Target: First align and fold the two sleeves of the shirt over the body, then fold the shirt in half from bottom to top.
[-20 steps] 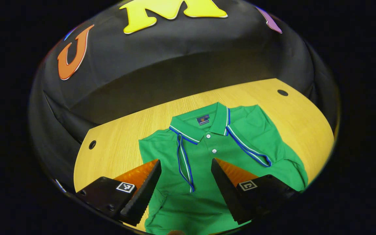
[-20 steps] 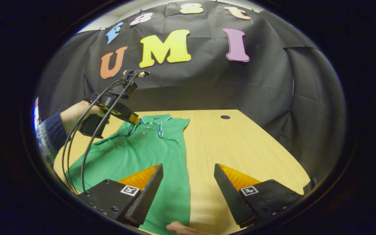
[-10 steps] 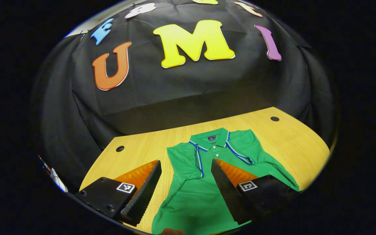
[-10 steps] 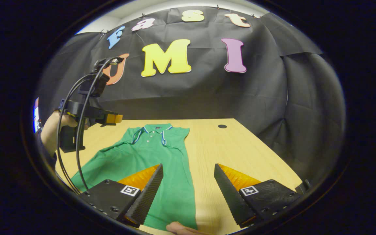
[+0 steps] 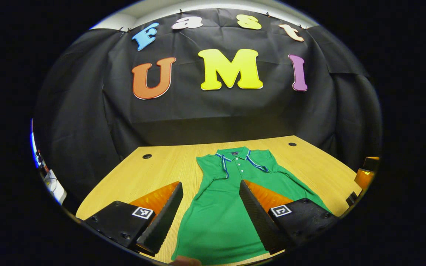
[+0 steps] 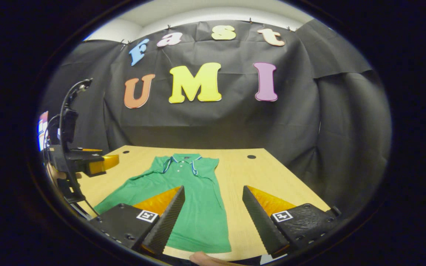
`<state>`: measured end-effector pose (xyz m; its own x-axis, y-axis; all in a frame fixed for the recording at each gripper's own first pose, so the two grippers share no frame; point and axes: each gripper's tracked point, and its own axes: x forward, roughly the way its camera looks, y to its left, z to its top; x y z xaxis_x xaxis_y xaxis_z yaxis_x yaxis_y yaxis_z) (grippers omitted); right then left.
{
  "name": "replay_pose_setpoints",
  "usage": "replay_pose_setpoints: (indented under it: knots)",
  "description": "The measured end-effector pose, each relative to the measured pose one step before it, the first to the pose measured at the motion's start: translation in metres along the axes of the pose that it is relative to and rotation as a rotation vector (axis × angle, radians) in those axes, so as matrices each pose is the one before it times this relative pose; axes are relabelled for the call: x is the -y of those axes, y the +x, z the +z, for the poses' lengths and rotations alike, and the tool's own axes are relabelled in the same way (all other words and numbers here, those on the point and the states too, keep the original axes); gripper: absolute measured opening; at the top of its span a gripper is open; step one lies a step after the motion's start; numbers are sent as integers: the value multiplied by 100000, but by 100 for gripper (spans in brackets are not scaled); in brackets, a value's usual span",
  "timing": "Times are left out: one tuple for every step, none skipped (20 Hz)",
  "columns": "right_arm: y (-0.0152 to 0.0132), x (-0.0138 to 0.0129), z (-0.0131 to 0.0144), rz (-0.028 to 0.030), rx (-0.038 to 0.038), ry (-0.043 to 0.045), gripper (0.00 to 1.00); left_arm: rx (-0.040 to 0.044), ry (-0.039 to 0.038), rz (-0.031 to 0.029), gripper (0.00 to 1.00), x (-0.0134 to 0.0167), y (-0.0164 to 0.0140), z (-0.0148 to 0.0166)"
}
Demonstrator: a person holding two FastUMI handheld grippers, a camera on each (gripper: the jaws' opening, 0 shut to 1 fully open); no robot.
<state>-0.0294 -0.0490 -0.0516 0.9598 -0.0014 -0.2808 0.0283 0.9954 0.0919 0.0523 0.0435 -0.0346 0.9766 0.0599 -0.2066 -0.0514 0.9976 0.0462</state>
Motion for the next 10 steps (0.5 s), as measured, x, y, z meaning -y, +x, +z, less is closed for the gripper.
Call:
replay_pose_setpoints:
  knots:
    - [-436,-39,47,45,319,-892,96,-548,-2142,911,99,-1200,-855,-1004]
    - [-380,-45,58,379,267,-647,96,-967,-1213,1043,99,-1050,-793,-1047]
    - [-286,58,-116,488,163,-438,96,-1408,-351,1622,99,-1119,-509,-1139]
    - [-180,-86,-149,1135,10,-685,96,-1403,422,1737,99,-1077,-419,-1054]
    - [-4,-312,-125,1784,447,-999,96,-1589,458,-47,99,-579,-450,-1041]
    - [-39,74,-322,38,-310,-565,96,-1948,-666,-554,100,-157,-290,-1085]
    - [-117,84,-660,82,-831,-767,96,-2599,-1117,-413,100,-364,-200,-1205]
    - [123,-44,-844,528,-1486,-975,95,-1890,-1364,-265,100,-213,-75,-1071]
    - [307,15,-1040,-3,-1885,-742,97,-1351,-1172,-524,100,-136,30,-1011]
    - [190,77,-1093,-336,-2170,-619,97,-1852,-488,-452,100,110,115,-1114]
